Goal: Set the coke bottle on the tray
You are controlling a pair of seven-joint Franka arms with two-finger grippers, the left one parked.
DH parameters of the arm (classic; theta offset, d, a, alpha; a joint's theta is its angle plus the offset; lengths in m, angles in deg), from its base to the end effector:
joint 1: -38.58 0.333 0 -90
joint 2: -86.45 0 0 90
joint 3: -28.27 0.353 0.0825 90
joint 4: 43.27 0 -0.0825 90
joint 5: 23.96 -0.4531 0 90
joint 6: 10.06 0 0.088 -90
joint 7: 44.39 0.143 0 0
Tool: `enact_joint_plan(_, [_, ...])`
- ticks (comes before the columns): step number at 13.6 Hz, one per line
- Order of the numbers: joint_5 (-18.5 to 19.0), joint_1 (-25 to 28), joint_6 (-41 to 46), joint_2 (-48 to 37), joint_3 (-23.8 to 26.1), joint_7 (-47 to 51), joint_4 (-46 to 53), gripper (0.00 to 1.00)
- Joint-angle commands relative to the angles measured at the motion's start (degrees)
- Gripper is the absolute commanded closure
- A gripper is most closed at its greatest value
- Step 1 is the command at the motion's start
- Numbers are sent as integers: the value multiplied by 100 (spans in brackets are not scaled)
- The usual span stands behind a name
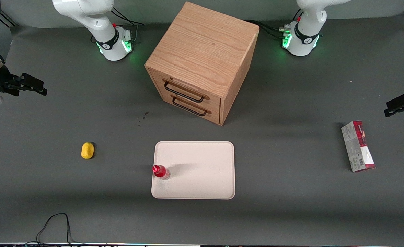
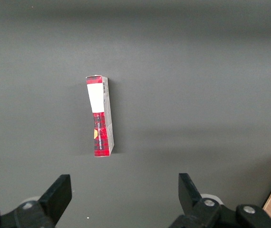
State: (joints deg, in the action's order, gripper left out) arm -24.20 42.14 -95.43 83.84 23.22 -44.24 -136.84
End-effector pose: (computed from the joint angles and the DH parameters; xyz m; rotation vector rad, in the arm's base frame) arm 0.5942 -0.0159 0.6133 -3.1282 0.0441 0.1529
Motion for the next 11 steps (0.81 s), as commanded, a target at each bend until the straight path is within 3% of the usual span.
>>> enact_joint_plan(1, [94, 93, 55, 25, -92, 117, 59, 0])
enact_joint_plan(6, [349, 110, 11, 25, -101, 99, 77, 0])
enact_joint_plan(11, [349, 110, -7, 25, -92, 99, 68, 0])
